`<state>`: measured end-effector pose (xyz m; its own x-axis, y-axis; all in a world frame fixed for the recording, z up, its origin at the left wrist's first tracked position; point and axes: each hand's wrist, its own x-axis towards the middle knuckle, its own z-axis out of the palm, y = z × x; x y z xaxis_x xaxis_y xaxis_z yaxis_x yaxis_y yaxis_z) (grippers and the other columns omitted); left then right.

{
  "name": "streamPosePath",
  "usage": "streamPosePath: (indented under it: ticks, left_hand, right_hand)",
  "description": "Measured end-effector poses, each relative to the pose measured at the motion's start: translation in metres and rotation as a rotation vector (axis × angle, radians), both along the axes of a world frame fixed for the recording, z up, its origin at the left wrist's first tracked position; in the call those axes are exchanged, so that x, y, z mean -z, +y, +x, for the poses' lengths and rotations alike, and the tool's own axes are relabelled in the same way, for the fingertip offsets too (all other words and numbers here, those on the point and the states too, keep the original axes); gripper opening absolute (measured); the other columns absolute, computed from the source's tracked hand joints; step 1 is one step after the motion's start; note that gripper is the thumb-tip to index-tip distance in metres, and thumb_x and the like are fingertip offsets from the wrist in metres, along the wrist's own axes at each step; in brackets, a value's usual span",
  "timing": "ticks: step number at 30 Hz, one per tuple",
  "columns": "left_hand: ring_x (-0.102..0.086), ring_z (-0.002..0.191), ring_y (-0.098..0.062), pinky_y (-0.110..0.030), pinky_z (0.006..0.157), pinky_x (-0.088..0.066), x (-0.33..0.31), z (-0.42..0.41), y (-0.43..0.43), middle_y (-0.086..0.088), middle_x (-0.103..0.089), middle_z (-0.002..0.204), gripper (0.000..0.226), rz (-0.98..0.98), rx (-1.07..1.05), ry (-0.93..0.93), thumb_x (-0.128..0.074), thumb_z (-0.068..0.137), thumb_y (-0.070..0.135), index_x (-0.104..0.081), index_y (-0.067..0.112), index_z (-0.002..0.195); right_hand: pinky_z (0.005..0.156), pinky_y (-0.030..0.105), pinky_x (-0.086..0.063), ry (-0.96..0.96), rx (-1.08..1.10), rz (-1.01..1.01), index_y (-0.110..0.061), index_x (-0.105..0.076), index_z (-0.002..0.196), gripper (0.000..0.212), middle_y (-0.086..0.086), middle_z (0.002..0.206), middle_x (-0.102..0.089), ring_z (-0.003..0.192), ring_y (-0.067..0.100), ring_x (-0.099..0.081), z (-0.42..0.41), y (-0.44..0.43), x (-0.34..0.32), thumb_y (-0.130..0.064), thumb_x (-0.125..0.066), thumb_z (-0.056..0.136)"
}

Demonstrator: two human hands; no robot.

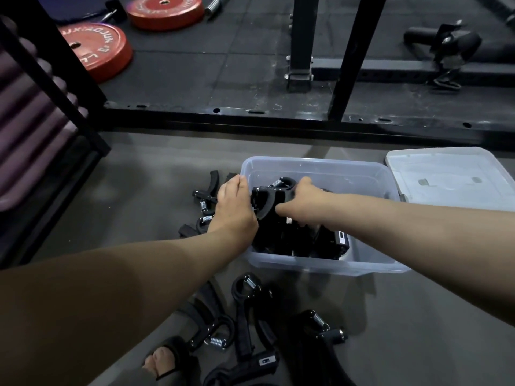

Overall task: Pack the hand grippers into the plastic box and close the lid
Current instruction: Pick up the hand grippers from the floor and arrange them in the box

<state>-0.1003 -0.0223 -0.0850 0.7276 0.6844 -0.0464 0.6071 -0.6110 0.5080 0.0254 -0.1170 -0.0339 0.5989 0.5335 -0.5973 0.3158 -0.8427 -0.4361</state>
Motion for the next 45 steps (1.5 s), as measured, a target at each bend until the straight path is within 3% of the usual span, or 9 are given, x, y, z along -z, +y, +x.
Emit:
streamPosePath:
  ticks: [5, 12, 21, 26, 31, 37, 39, 42, 45]
  left_hand:
    - [-0.010, 0.143, -0.024, -0.037, 0.118, -0.016, 0.000, 0.001, 0.000, -0.005, -0.015, 0.157, 0.068, 0.005, -0.005, -0.010, -0.036, 0.087, -0.001, -0.018, 0.006, 0.151]
    - [-0.011, 0.142, -0.024, -0.037, 0.117, -0.017, 0.000, 0.001, 0.000, -0.005, -0.017, 0.156, 0.067, 0.012, -0.010, -0.007, -0.035, 0.087, 0.000, -0.019, 0.006, 0.151]
    - [-0.005, 0.145, -0.020, -0.035, 0.119, -0.013, 0.000, 0.002, 0.000, -0.005, -0.011, 0.159, 0.068, 0.002, -0.011, 0.008, -0.035, 0.088, 0.001, -0.016, 0.006, 0.152]
    - [-0.006, 0.145, -0.022, -0.034, 0.118, -0.012, -0.001, 0.002, 0.000, -0.006, -0.012, 0.159, 0.067, 0.011, -0.011, 0.008, -0.036, 0.088, 0.001, -0.016, 0.006, 0.153]
    - [-0.006, 0.145, -0.022, -0.035, 0.119, -0.012, 0.000, 0.001, -0.001, -0.006, -0.012, 0.159, 0.068, 0.012, -0.008, 0.011, -0.036, 0.088, 0.001, -0.016, 0.005, 0.152]
    - [-0.010, 0.142, -0.024, -0.036, 0.118, -0.015, 0.001, 0.002, -0.001, -0.005, -0.015, 0.156, 0.067, 0.014, -0.006, -0.002, -0.035, 0.086, -0.001, -0.019, 0.005, 0.151]
    - [-0.010, 0.142, -0.025, -0.036, 0.118, -0.015, 0.001, 0.003, -0.002, -0.006, -0.015, 0.156, 0.067, 0.015, -0.012, 0.002, -0.035, 0.086, -0.002, -0.018, 0.005, 0.151]
    - [-0.010, 0.142, -0.025, -0.038, 0.118, -0.016, 0.002, 0.003, -0.001, -0.005, -0.016, 0.156, 0.068, 0.016, -0.020, 0.002, -0.035, 0.085, -0.003, -0.020, 0.005, 0.151]
    - [-0.010, 0.143, -0.024, -0.039, 0.118, -0.018, 0.003, 0.004, -0.001, -0.003, -0.016, 0.156, 0.068, 0.015, -0.026, 0.007, -0.035, 0.084, -0.003, -0.021, 0.007, 0.150]
  right_hand:
    - [0.052, 0.030, -0.048, -0.043, -0.122, -0.044, -0.012, -0.030, 0.109, 0.049, 0.011, 0.075, -0.068, 0.055, 0.024, -0.059, -0.007, -0.005, 0.012, -0.038, -0.060, 0.081]
    - [0.069, 0.042, -0.056, -0.153, -0.199, 0.039, -0.006, -0.032, 0.115, 0.041, 0.014, 0.088, -0.065, 0.073, 0.031, -0.065, -0.006, 0.001, 0.018, -0.032, -0.051, 0.090]
    - [0.064, 0.035, -0.051, -0.166, -0.244, -0.040, -0.004, -0.030, 0.113, 0.041, 0.012, 0.071, -0.063, 0.067, 0.028, -0.065, -0.011, 0.002, 0.020, -0.033, -0.050, 0.092]
    - [0.052, 0.031, -0.053, -0.139, -0.288, -0.022, -0.005, -0.030, 0.111, 0.039, 0.013, 0.068, -0.071, 0.056, 0.026, -0.069, -0.008, -0.002, 0.020, -0.033, -0.049, 0.092]
    - [0.065, 0.042, -0.059, -0.169, -0.299, 0.024, -0.008, -0.039, 0.110, 0.036, 0.011, 0.079, -0.071, 0.061, 0.025, -0.069, -0.006, -0.007, 0.018, -0.036, -0.051, 0.091]
    - [0.064, 0.033, -0.056, -0.203, -0.264, 0.192, -0.018, -0.052, 0.092, 0.019, 0.001, 0.068, -0.066, 0.058, 0.018, -0.063, 0.004, -0.027, 0.008, -0.034, -0.044, 0.085]
    - [0.057, 0.030, -0.052, -0.177, -0.265, 0.246, -0.015, -0.055, 0.082, 0.018, 0.000, 0.063, -0.062, 0.055, 0.017, -0.058, 0.004, -0.039, 0.008, -0.028, -0.043, 0.084]
    - [0.050, 0.023, -0.041, -0.090, -0.245, 0.283, -0.012, -0.060, 0.089, 0.020, 0.000, 0.067, -0.061, 0.052, 0.010, -0.053, 0.001, -0.058, 0.011, -0.017, -0.041, 0.088]
    - [0.054, 0.024, -0.041, -0.117, -0.231, 0.311, -0.015, -0.064, 0.100, 0.023, -0.006, 0.071, -0.062, 0.059, 0.005, -0.054, 0.001, -0.072, 0.014, -0.017, -0.044, 0.090]
